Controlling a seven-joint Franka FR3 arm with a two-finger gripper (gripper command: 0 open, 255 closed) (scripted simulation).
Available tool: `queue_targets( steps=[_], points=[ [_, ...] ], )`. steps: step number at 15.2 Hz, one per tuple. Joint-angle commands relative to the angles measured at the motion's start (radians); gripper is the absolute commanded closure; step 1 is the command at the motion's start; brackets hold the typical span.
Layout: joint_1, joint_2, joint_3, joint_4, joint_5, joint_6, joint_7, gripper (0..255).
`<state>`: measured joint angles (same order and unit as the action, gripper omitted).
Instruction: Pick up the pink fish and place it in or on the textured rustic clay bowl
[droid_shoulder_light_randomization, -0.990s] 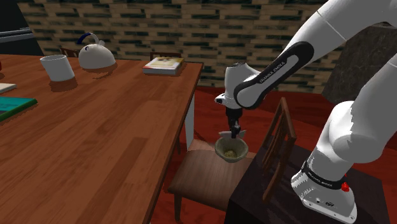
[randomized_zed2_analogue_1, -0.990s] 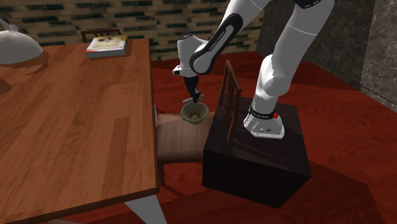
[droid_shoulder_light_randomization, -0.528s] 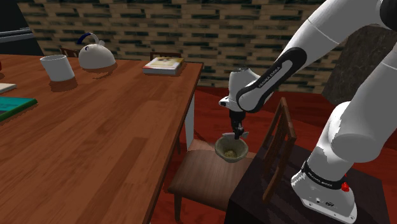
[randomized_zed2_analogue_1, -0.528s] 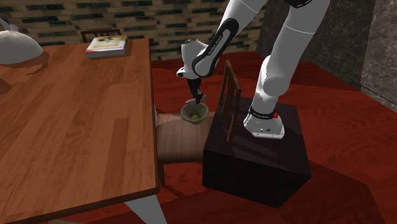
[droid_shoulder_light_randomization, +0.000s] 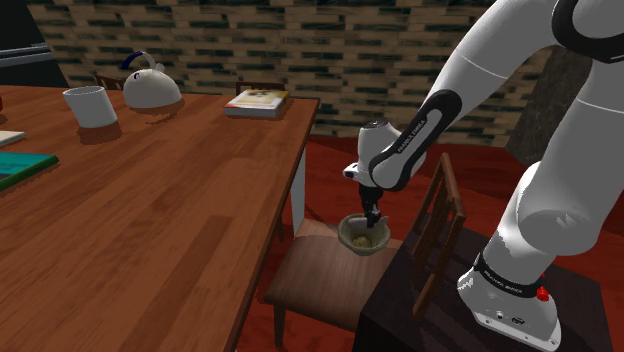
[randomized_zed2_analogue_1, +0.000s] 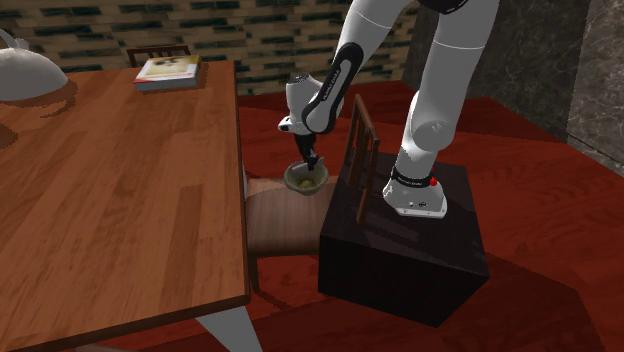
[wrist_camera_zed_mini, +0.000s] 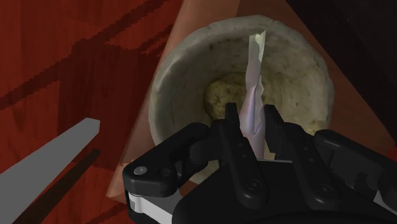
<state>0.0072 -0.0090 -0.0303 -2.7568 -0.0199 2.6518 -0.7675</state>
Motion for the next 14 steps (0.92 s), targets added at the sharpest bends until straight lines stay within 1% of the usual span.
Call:
queue_targets(
  steps=[1,7,8,13,14],
  points=[
    [0.0,0.01,0.0,-0.001,0.0,0.012,0.0,255],
    [0.0,0.01,0.0,-0.001,0.0,0.012,0.0,255],
    [0.0,0.01,0.0,-0.001,0.0,0.012,0.0,0],
    [0.0,0.01,0.0,-0.001,0.0,0.012,0.0,0],
    [0.0,-0.031,0.0,0.002,-0.001,-0.033,0.001,0]
  ],
)
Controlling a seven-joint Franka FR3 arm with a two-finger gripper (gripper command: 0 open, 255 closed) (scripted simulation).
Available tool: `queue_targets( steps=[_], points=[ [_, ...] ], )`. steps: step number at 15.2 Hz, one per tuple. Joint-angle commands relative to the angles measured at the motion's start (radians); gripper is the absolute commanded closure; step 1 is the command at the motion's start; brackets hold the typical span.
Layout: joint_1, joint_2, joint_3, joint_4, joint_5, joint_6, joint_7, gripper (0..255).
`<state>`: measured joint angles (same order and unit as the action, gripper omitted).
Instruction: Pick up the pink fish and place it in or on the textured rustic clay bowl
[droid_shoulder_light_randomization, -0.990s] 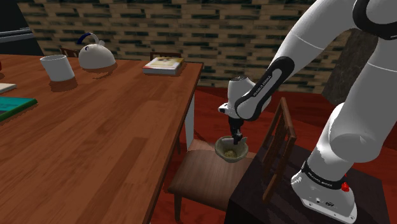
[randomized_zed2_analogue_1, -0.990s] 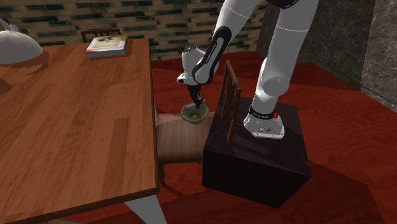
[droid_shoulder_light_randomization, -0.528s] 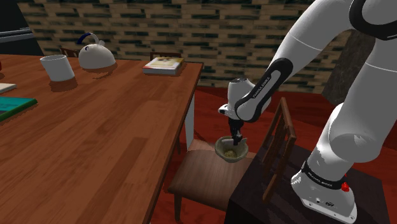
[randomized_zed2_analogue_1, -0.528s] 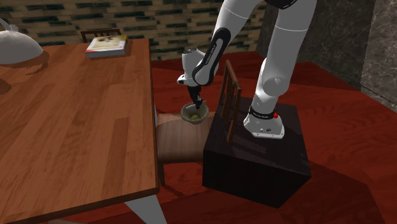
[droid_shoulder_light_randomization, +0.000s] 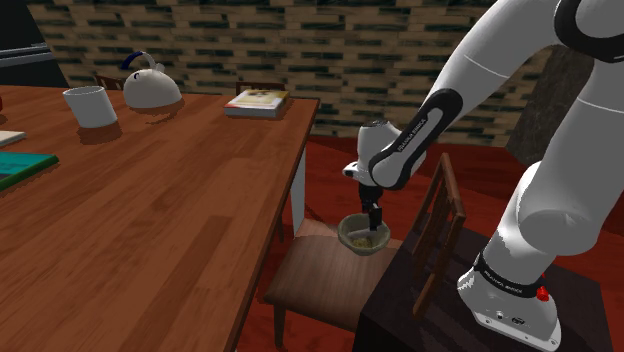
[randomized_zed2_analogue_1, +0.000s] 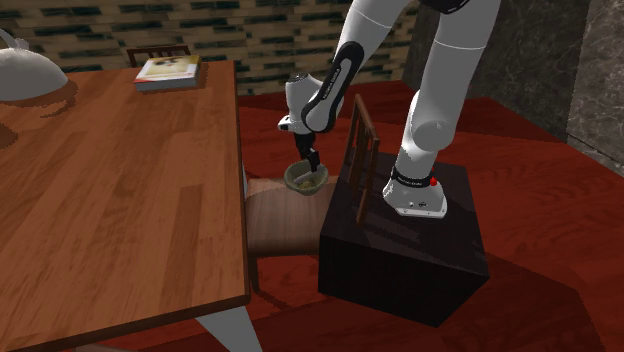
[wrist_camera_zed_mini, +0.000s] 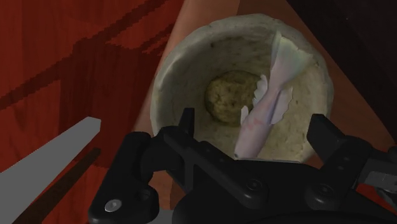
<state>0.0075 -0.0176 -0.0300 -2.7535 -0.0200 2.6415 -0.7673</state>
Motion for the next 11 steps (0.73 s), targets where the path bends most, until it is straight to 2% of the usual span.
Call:
queue_targets(
  steps=[1,3,11],
  points=[
    [0.0,-0.061,0.0,0.004,-0.001,-0.067,0.001,0],
    [0.0,-0.126,0.001,0.018,-0.002,-0.145,0.002,0],
    [0.0,-0.126,0.001,0.018,-0.002,-0.145,0.002,0]
  ],
)
